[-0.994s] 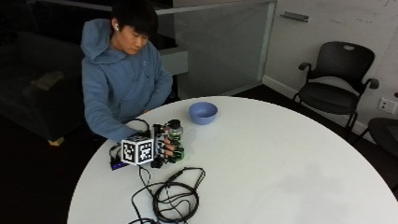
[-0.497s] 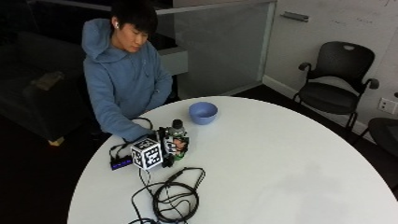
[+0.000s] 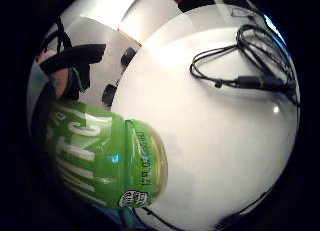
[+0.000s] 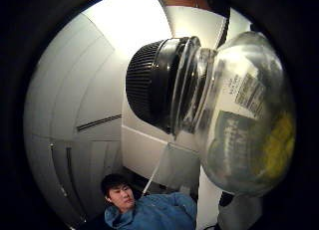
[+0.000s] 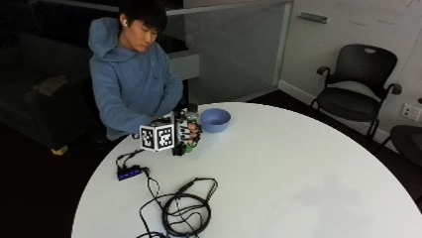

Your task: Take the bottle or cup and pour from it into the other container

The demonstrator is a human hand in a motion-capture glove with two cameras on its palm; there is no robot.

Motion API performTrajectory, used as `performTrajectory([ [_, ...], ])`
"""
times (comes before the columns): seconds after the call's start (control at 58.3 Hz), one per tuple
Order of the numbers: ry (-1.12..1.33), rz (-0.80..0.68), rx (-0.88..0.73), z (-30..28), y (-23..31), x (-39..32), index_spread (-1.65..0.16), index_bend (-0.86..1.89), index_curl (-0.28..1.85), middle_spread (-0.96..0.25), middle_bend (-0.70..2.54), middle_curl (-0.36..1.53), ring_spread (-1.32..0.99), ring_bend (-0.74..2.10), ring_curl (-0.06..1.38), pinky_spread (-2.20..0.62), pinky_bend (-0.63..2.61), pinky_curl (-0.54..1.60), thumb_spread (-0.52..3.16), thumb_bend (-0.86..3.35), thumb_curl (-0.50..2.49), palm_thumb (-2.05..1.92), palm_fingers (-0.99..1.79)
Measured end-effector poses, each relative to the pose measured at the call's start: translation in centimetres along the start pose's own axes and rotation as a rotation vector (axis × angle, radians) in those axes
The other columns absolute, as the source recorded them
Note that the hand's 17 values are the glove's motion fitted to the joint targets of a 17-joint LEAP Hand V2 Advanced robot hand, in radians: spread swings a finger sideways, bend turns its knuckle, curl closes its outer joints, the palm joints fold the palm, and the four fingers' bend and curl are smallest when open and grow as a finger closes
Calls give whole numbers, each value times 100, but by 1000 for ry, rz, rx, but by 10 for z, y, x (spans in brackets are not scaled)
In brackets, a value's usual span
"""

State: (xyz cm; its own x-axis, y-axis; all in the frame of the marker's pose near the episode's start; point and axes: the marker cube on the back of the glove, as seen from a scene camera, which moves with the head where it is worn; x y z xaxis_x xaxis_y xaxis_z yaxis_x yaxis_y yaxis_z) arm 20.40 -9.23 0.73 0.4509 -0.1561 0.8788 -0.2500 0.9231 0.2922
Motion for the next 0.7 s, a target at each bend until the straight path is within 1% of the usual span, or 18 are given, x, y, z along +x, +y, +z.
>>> performTrajectory([
  [0.257,205,-5,-196,7,-13,-51,-18,18,47,-7,46,52,-20,53,48,-15,24,39,5,-3,69,117,120],
  [0.703,611,-34,-424,35,-33,-119,-19,17,50,-7,47,53,-20,52,50,-17,25,40,1,-3,72,117,120],
])
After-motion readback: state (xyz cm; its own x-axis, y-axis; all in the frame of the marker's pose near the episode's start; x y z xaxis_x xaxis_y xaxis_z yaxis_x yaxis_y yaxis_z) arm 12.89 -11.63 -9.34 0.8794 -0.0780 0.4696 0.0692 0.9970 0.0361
